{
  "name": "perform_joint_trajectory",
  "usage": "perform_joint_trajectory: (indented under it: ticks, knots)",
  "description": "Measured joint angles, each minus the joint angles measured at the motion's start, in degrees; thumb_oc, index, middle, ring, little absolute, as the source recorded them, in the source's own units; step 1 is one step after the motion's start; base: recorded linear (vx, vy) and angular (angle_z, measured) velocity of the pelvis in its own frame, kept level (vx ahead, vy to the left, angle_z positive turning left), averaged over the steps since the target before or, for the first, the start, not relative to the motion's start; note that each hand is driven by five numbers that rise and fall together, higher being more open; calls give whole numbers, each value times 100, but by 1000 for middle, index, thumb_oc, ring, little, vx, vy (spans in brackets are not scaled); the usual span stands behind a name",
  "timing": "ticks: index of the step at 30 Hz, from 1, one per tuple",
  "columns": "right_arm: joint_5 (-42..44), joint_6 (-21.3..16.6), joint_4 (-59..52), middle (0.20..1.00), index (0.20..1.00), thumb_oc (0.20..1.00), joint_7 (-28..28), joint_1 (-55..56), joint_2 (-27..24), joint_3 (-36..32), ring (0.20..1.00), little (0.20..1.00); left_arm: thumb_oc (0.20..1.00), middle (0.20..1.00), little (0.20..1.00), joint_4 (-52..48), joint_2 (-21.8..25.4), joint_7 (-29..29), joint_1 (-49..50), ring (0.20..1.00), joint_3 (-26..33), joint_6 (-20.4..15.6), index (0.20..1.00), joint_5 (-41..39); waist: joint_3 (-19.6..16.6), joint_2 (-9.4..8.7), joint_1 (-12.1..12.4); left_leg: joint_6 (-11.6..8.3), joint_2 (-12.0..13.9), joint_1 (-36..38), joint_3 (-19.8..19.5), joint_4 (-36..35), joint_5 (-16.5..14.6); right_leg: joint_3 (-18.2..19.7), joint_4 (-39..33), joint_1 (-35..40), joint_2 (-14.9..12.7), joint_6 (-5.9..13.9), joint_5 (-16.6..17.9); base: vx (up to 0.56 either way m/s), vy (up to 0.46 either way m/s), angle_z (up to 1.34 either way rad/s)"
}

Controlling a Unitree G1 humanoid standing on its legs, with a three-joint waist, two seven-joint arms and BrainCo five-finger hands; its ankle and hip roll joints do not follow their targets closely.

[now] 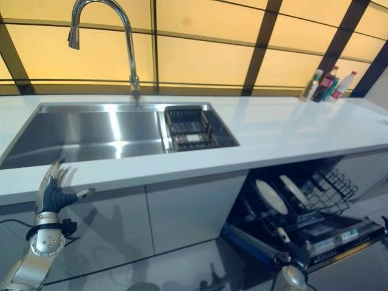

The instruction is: Pick up plates and place into dishwasher.

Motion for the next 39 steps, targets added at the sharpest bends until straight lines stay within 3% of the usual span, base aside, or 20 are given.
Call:
perform_joint_trajectory:
  ticks: [5, 10, 13, 23, 29, 32, 34, 36, 37, 39]
  knots:
    - [-4, 6, 1, 1000, 1000, 1000, -190, -194, -1, 0, 1000, 1000, 1000, 1000, 1000, 218, 1, 79, -358, 1000, -146, 11, 1000, -218, -12, 37, -43, -9, -12, -369, -18, 287, -93, -37, 533, -407, -121, -18, -227, 14, 42, 7]
    - [3, 5, 74, 1000, 1000, 1000, -249, -142, 1, -5, 1000, 1000, 1000, 1000, 1000, 220, -1, 134, -245, 1000, -170, 21, 1000, -207, -184, 48, -153, -23, -36, -352, -17, -229, -43, -38, -45, -405, -92, 76, -110, 91, 83, 0]
    - [21, -2, 127, 1000, 1000, 1000, -239, -100, 0, 4, 1000, 1000, 1000, 1000, 1000, 104, 9, 216, -175, 1000, -245, 20, 1000, -207, -201, 61, -149, 3, -54, -367, -13, -435, 236, 15, -184, -460, -63, 62, 31, -34, 115, 4]
    - [-101, -520, 351, 1000, 1000, 1000, -533, -358, -201, -33, 1000, 1000, 1000, 1000, 1000, -15, 90, 394, -17, 1000, -314, -76, 1000, -207, -212, 85, -130, 71, -111, -336, 29, -520, 300, 23, -567, -311, -21, 137, 306, 26, 99, 0]
    - [-439, -703, 372, 1000, 1000, 1000, -841, -849, -685, -125, 1000, 1000, 1000, 1000, 1000, -64, 501, 340, -149, 1000, -349, -89, 1000, -131, 389, 74, -151, 153, -160, -580, 18, 355, -47, 35, 301, -601, -232, 153, -23, -44, -14, -4]
    - [-471, -708, 384, 1000, 1000, 1000, -1165, -1272, -1201, -137, 1000, 1000, 1000, 1000, 1000, -26, 547, 461, -549, 1000, -564, -93, 1000, -140, 609, 403, -165, 213, -117, -1384, 15, 992, -168, 18, 453, -1165, -277, 247, 70, -408, -53, -10]
    - [-473, -685, 587, 1000, 1000, 1000, -1367, -2179, -1827, -179, 1000, 1000, 1000, 1000, 1000, 9, 572, 740, -956, 1000, -711, -113, 1000, -205, 913, 832, -170, 340, -135, -2028, 57, 1249, -78, 24, 603, -1771, -356, 335, 143, -379, -89, -27]
    - [-484, -653, 816, 1000, 1000, 1000, -1522, -3182, -2159, -217, 1000, 1000, 1000, 1000, 1000, 143, 569, 948, -1410, 1000, -792, -113, 1000, -412, 1265, 1121, -185, 435, -142, -2503, 181, 1370, 128, 47, 1177, -2321, -493, 276, 18, -304, -161, -7]
    - [-490, -647, 1029, 1000, 1000, 1000, -1524, -3575, -2189, -210, 1000, 1000, 1000, 1000, 1000, 255, 584, 1031, -1629, 1000, -843, -114, 1000, -514, 1323, 1127, -184, 416, -154, -2729, 289, 1379, 145, 75, 1567, -2550, -549, 161, -170, -219, -139, 11]
    - [-491, -645, 1271, 1000, 1000, 1000, -1518, -4131, -2208, -29, 1000, 1000, 1000, 1000, 1000, 493, 548, 1242, -2009, 1000, -839, -116, 1000, -648, 1472, 1145, -228, 257, -320, -3080, 259, 1697, 46, 73, 1550, -2873, -624, 126, -96, -153, -113, 1]
